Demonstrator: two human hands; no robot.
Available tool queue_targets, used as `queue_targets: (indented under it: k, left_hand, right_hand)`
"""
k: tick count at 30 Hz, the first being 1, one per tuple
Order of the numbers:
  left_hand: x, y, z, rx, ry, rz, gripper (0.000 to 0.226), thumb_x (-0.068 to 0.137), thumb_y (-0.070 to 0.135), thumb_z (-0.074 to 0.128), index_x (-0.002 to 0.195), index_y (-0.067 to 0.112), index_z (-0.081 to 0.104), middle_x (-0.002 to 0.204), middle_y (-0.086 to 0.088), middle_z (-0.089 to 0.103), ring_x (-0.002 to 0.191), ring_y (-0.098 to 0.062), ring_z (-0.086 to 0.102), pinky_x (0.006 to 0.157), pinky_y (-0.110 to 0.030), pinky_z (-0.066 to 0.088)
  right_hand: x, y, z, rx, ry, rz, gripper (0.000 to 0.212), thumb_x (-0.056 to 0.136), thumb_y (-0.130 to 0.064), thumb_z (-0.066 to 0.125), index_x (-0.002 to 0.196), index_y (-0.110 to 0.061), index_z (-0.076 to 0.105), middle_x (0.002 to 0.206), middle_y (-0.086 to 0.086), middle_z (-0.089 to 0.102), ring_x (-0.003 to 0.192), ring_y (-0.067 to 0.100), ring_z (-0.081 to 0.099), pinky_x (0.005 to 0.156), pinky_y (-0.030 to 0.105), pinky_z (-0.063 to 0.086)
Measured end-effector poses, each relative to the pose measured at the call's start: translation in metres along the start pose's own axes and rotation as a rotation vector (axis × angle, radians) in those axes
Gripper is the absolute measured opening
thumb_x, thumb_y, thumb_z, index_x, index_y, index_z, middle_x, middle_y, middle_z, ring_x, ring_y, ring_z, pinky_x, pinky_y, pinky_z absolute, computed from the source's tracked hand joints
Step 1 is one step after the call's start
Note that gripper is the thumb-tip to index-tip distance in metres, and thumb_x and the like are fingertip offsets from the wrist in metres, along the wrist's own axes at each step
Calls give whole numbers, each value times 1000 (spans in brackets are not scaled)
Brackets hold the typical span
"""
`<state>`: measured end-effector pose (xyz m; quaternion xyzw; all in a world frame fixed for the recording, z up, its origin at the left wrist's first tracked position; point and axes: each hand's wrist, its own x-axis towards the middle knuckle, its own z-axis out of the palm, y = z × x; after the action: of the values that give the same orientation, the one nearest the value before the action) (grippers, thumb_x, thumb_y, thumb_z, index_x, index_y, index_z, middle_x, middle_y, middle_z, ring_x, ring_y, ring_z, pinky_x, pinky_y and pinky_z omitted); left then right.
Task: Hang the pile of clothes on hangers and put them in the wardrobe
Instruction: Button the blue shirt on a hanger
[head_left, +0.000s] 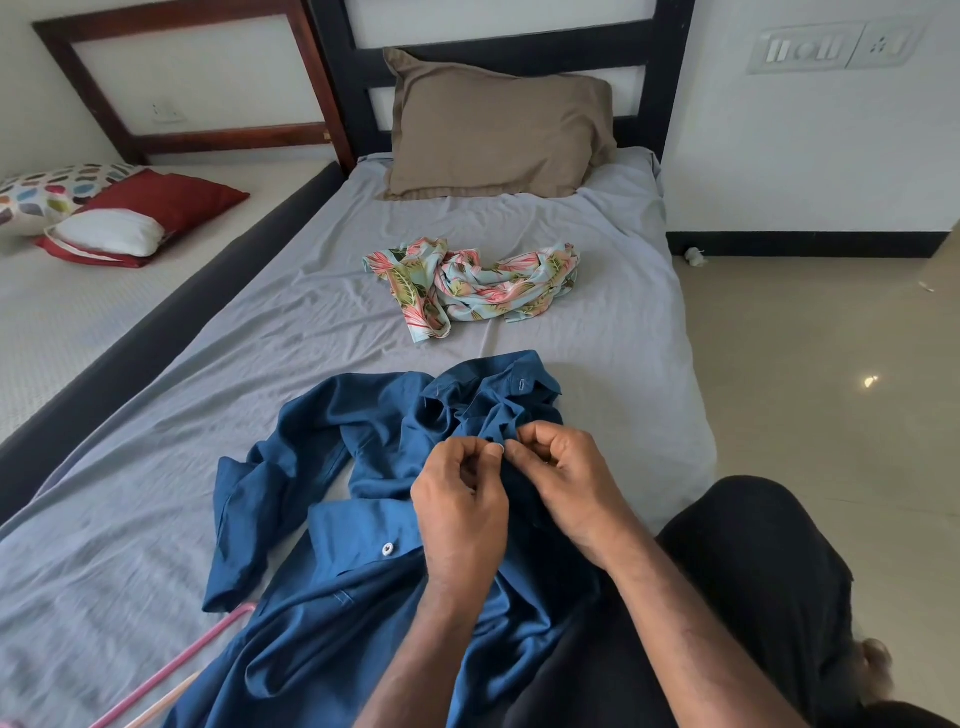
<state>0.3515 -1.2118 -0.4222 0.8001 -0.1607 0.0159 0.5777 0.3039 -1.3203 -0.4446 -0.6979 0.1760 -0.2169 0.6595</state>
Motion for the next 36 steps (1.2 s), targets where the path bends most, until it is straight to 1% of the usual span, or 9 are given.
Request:
queue_targets:
  k: [3,7,12,14,18,20,26,32,36]
  left_hand:
    - [0,3,1,14,21,-8,13,94,17,69,81,17,67,71,7,66,72,-6,61,62,-11,45]
    - [2,5,2,19,47,-59,14,93,19,70,80,17,67,70,6,66,71,-6,62,61,-10,45]
    - [6,11,-2,-8,61,-115,17,92,16,71,76,14,68,63,2,66,65,-8,61,58,-11,45]
    - [9,10,-5,-42,30,-156,20,91,18,71,72,13,68,60,-3,64,54,-9,55,54,-16,45]
    - [13,7,-10,-121,-61,-252,21,90,17,72,71,10,70,68,-20,66,56,-21,54,56,-47,52]
    - [13,8,-12,-148,-87,-271,19,89,16,72,72,9,71,71,-23,67,59,-25,55,59,-49,55]
    - [14,9,-13,-130,-99,-261,19,89,13,71,70,8,71,69,-22,66,57,-21,54,57,-36,51]
    - [15,4,-15,-40,-103,-238,24,88,10,68,64,12,71,58,-8,64,51,-9,48,49,-30,42]
    - [12,0,-16,-5,-151,-194,34,94,25,65,67,5,69,63,-18,63,54,-13,49,55,-38,47]
  right_hand:
    - [-1,-2,0,47,-1,0,19,98,-22,66,83,-11,71,76,24,59,69,21,49,66,40,44]
    - [-2,-5,-2,85,10,-4,13,97,-18,68,88,-12,76,77,16,67,73,19,58,73,38,51]
    - [-4,-7,-4,261,-21,49,17,96,-12,63,89,-3,76,73,15,61,72,26,54,72,40,47]
    - [-5,-11,-4,290,-34,65,20,97,-3,60,92,-5,79,82,17,72,78,25,66,74,34,54]
    - [-7,-13,-4,285,-52,65,21,97,2,58,98,-4,79,90,17,76,84,26,74,72,30,58]
    - [-6,-12,-5,243,-34,41,19,96,1,62,98,-6,79,86,13,77,80,22,73,71,28,57]
    - [-3,-7,-1,-71,46,-213,25,83,3,78,94,-20,76,86,-6,78,82,11,75,77,23,59]
    - [-7,2,-2,-336,38,-401,20,86,-3,78,105,-10,76,94,-7,77,85,0,73,76,23,60]
    - [-8,-1,0,-436,23,-452,13,89,-9,75,102,-11,76,89,-7,76,79,1,71,69,26,59]
